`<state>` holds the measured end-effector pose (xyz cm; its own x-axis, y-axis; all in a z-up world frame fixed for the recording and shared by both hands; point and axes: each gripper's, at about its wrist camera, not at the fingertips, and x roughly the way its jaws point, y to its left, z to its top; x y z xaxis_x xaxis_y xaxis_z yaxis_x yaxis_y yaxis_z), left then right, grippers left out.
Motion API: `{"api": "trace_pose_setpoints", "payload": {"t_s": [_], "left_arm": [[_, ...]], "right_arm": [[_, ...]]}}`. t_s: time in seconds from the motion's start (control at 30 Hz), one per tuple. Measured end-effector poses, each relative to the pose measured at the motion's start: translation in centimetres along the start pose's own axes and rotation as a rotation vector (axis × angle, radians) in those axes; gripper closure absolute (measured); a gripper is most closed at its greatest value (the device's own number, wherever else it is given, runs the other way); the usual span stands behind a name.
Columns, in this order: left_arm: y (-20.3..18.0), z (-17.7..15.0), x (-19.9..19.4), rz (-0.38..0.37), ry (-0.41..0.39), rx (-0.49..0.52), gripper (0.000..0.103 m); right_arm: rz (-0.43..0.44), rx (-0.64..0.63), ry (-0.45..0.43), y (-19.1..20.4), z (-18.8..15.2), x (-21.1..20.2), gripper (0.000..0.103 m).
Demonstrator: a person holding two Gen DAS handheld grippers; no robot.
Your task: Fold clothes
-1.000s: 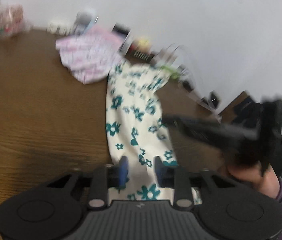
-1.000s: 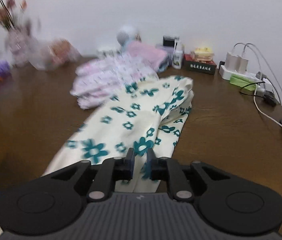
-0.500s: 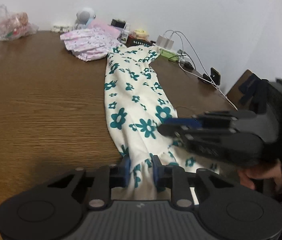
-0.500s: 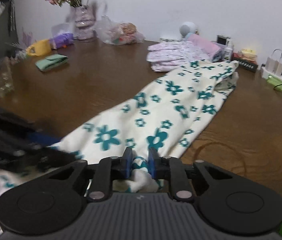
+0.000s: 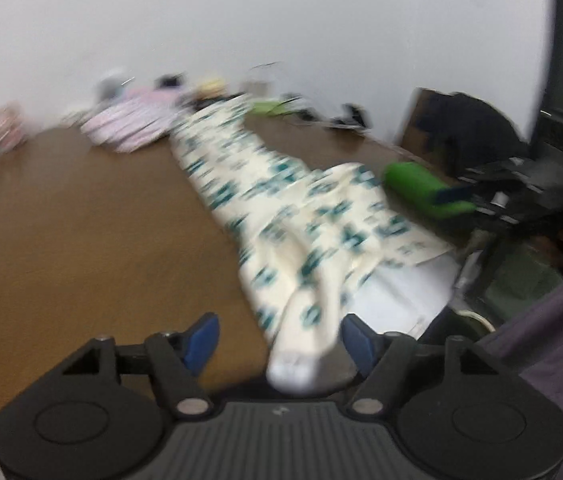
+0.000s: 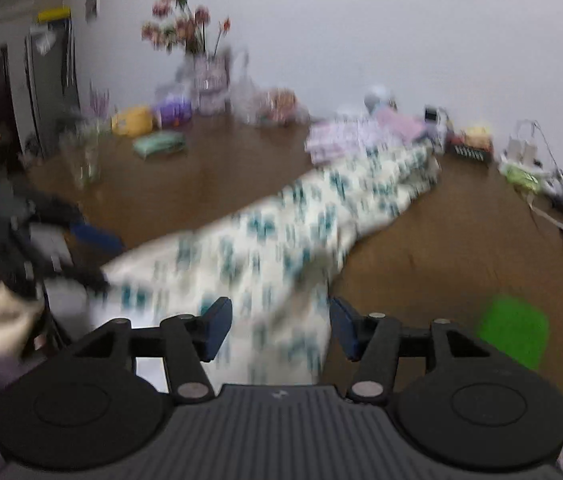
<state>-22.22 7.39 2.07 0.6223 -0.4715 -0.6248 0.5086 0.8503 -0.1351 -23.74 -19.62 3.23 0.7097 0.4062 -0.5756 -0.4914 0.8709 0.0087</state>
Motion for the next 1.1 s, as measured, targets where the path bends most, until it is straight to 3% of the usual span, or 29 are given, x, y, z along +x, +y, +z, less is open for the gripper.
{"api": "trace_pose_setpoints", "payload": {"t_s": [0.1, 0.2, 0.27, 0.3, 0.33, 0.4, 0.47, 0.6, 0.67, 0.73, 0.77, 0.8, 0.83, 0.87, 0.9, 1.0, 1.1], "left_arm": [[0.6, -1.1, -0.9, -0.039, -0.041, -0.134, 0.035], [0.2, -1.1, -0.4, -0.072, -0.079, -0.185, 0.037], [-0.1, -0.8, 0.4, -0.039, -0.077, -0.207, 0.061], [-0.1, -0.7, 0.8, -0.030, -0.075, -0.224, 0.093], [0.0, -0.5, 1.2, -0.033, -0.069, -0.253, 0.098], [-0.2, -0.3, 1.3, -0.044, -0.086, -0.267, 0.098], [-1.5, 0.5, 0.9, -0.070, -0.115, -0.184, 0.098], [-4.8, 1.1, 1.8, -0.072, -0.095, 0.045, 0.090], [-6.0, 0.7, 2.1, -0.050, -0.086, 0.177, 0.074], [-6.6, 0.2, 2.5, -0.042, -0.080, 0.295, 0.033], [-6.8, -0.1, 2.7, -0.044, -0.078, 0.349, 0.029], [-6.9, -0.4, 3.0, -0.045, -0.076, 0.404, 0.028], [-7.1, -0.7, 3.2, -0.046, -0.075, 0.458, 0.028], [-7.2, -0.9, 3.5, -0.048, -0.073, 0.513, 0.028], [-7.3, -1.2, 3.7, -0.049, -0.071, 0.568, 0.028], [-7.7, -2.0, 4.4, -0.052, -0.064, 0.727, 0.028], [-7.6, -2.3, 5.0, -0.049, -0.048, 0.816, 0.028]], "right_arm": [[-0.009, 0.090, 0.000, 0.1, -1.6, -1.3, 0.048], [-0.019, 0.153, 0.017, 0.2, -2.2, -0.1, 0.055], [-0.054, 0.143, 0.024, 0.7, -2.5, 1.1, 0.067], [-0.072, 0.142, 0.018, 0.8, -2.7, 1.5, 0.078], [-0.073, 0.148, 0.009, 1.0, -2.6, 1.6, 0.101], [-0.066, 0.155, -0.036, 1.3, -2.1, 1.2, 0.100], [-0.033, 0.066, -0.116, 2.5, -1.2, 0.2, 0.100], [0.080, -0.071, -0.072, 5.4, -0.2, 1.9, 0.100], [0.101, -0.121, -0.026, 6.3, -0.7, 2.9, 0.100], [0.111, -0.159, -0.006, 6.6, -1.2, 3.3, 0.095], [0.113, -0.169, -0.021, 6.4, -1.4, 3.0, 0.090], [0.114, -0.205, -0.041, 6.4, -1.7, 2.7, 0.067], [0.113, -0.252, -0.063, 6.4, -2.0, 2.3, 0.038], [0.112, -0.298, -0.086, 6.4, -2.3, 1.9, 0.030], [0.111, -0.344, -0.108, 6.4, -2.5, 1.5, 0.027], [0.120, -0.522, -0.070, 7.2, -3.4, 2.5, 0.027], [0.139, -0.623, -0.057, 7.7, -3.9, 3.4, 0.027]]}}
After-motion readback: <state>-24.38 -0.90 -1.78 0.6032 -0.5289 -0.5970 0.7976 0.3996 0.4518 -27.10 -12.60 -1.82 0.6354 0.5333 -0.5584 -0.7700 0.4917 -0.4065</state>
